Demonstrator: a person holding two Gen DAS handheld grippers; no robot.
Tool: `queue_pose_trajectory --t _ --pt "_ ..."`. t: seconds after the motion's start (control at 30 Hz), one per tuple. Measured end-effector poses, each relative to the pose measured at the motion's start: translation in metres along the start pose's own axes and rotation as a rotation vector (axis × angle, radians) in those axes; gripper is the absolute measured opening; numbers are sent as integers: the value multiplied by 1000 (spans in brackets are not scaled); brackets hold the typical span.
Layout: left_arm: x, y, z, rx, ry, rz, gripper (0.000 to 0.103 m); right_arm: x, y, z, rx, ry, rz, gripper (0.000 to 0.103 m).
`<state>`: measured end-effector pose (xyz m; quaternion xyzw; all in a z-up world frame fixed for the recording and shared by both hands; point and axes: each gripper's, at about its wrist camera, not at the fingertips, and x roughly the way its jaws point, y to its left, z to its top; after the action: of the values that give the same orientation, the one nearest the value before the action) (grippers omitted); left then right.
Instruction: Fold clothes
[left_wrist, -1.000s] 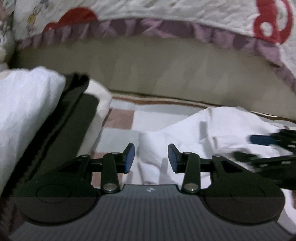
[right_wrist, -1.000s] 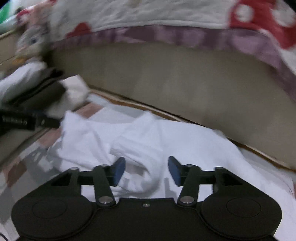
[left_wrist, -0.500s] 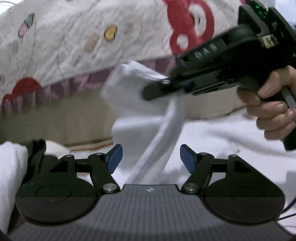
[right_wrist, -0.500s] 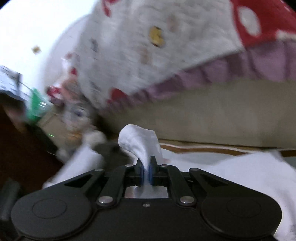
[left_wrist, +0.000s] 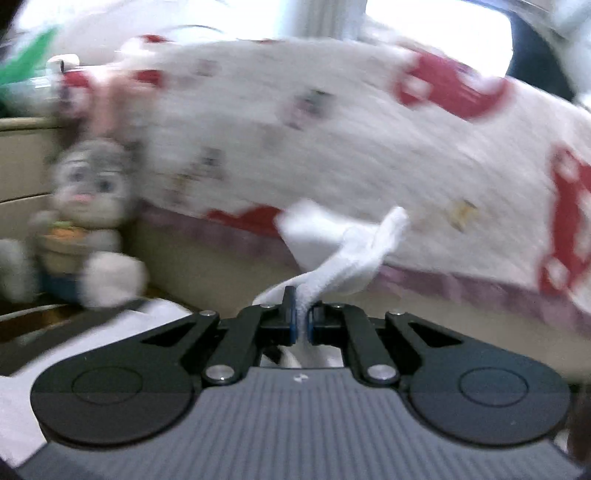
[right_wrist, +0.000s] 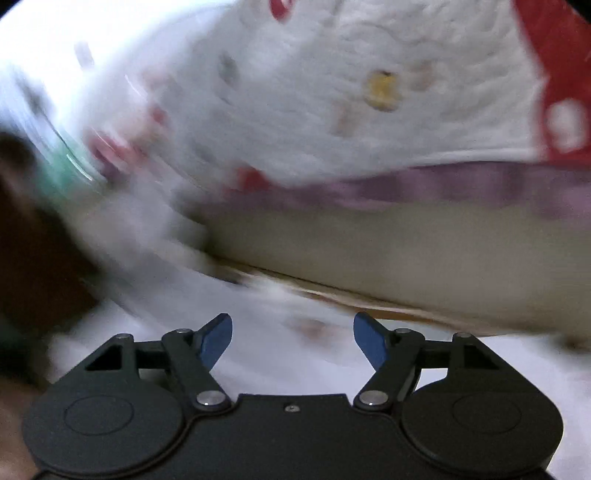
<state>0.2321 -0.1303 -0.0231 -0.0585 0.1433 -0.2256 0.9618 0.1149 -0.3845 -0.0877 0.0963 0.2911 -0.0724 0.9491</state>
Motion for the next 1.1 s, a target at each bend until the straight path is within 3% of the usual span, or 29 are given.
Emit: queue_pose_trajectory --t 0.07,0.23,0.3,0.37,0.47,0.63,0.8,0.9,1.07,1.1 --pt "2 17 3 -60 -35 30 6 22 -4 -33 -110 108 -104 65" --pt "19 47 -7 -197 -42 84 6 33 -20 -103 -26 231 -40 60" --pt "23 53 -6 -218 -46 109 6 31 -17 -118 -59 200 -57 60" --pt "23 50 -2 -167 -61 142 6 28 -12 -131 -96 160 -77 60" --pt "24 43 4 -67 -85 200 6 28 -9 -132 -81 157 -90 61" --pt "20 61 8 -138 -103 250 6 30 -11 -132 -72 165 -88 61" --pt "14 91 10 -279 -96 217 6 33 -15 -134 -60 164 -90 62" --pt "4 96 11 -298 -151 229 6 33 -15 -136 -57 157 -92 62" --pt "-7 93 24 -74 -118 387 6 32 -14 -138 -47 144 -91 66" --pt "-3 97 25 -61 -60 429 6 32 -14 -138 -45 142 -90 68"
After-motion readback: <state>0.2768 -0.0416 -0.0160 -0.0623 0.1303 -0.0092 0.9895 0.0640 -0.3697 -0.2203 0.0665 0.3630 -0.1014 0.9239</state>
